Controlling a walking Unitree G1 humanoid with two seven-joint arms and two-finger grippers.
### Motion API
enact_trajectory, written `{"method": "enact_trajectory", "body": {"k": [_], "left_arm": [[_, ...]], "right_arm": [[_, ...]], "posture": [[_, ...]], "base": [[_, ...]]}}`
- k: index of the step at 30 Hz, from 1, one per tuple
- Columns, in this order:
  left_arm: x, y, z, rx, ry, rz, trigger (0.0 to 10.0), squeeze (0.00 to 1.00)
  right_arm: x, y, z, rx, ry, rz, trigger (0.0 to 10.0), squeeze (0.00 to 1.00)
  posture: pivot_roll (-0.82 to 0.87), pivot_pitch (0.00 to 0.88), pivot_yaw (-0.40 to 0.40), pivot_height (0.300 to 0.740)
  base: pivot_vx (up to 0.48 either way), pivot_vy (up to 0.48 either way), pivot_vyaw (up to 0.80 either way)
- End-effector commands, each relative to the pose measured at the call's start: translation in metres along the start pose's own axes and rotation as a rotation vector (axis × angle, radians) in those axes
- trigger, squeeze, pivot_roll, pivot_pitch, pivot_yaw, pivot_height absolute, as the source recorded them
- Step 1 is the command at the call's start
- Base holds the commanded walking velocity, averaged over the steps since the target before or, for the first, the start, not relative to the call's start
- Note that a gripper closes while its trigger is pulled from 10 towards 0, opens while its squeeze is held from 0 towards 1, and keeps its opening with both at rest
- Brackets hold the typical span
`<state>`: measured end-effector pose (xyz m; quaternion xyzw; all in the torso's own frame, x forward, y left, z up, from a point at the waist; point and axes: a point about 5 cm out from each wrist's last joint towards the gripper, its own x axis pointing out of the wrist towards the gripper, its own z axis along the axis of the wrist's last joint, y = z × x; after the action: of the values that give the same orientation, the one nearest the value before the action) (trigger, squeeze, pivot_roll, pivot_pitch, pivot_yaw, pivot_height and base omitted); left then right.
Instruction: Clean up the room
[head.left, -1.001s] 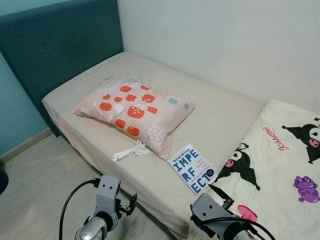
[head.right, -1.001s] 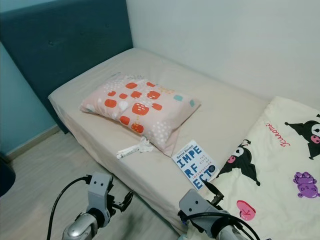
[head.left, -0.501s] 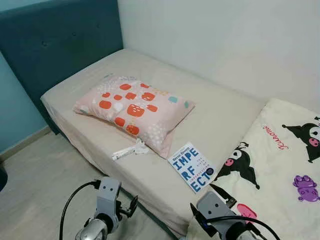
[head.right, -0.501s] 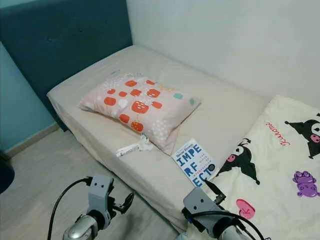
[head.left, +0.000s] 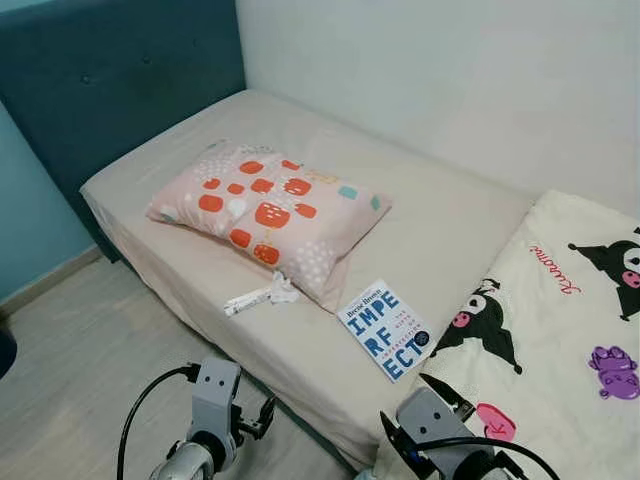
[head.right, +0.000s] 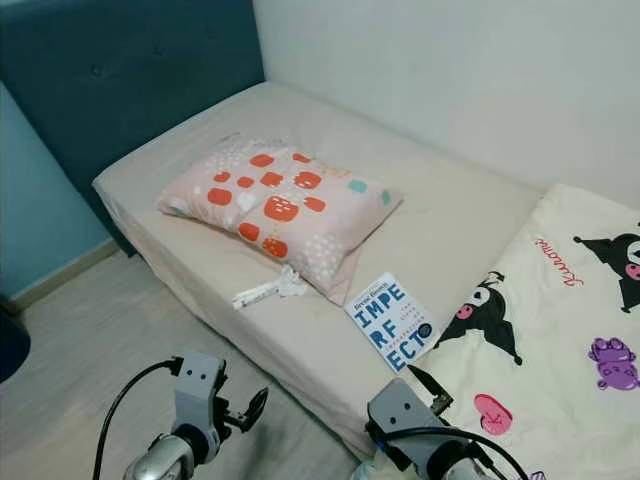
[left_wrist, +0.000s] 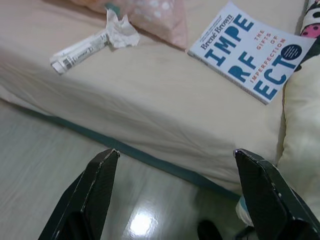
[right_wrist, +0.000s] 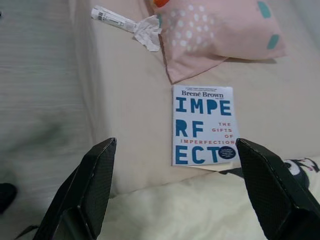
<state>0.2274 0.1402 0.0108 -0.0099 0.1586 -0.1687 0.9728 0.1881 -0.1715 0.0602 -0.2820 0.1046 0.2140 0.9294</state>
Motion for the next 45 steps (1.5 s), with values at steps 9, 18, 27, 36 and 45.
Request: {"method": "enact_trajectory", "body": {"k": [9,18,27,36,45], "left_arm": [[-0.0049,-0.0011,-0.0037,0.002,0.024,-0.010,10.0,0.00],[-0.0029,-0.0017,-0.0026,0.002,0.020,-0.008,10.0,0.00],[-0.0035,-0.0023,-0.0016,0.012,0.020,-0.022,10.0,0.00],[0.0001,-0.0050,-0.0005,0.029,0.022,-0.061,10.0,0.00],[0.0007,-0.0011,0.0012,0.035,0.022,-0.055,10.0,0.00]], "right_arm": [[-0.0027,0.0025,-0.0004,0.014,-0.011,0.018,10.0,0.00],[-0.0005,0.0007,-0.0012,0.016,-0.015,0.022,10.0,0.00],[0.0000,0.0008,-0.0015,0.009,-0.015,0.025,10.0,0.00],[0.0007,0.0001,-0.0008,0.005,-0.028,0.024,10.0,0.00],[0.0071,0.0013,0.0054,-0.018,-0.056,0.038,10.0,0.00]], "posture": [[-0.28,0.171,0.004,0.740],[-0.27,0.163,-0.006,0.740],[-0.24,0.154,-0.012,0.740],[-0.26,0.142,-0.010,0.740],[-0.28,0.163,0.018,0.740]], "base": [[0.000,0.000,0.00],[0.000,0.000,0.00],[0.000,0.000,0.00],[0.000,0.000,0.00],[0.000,0.000,0.00]]}}
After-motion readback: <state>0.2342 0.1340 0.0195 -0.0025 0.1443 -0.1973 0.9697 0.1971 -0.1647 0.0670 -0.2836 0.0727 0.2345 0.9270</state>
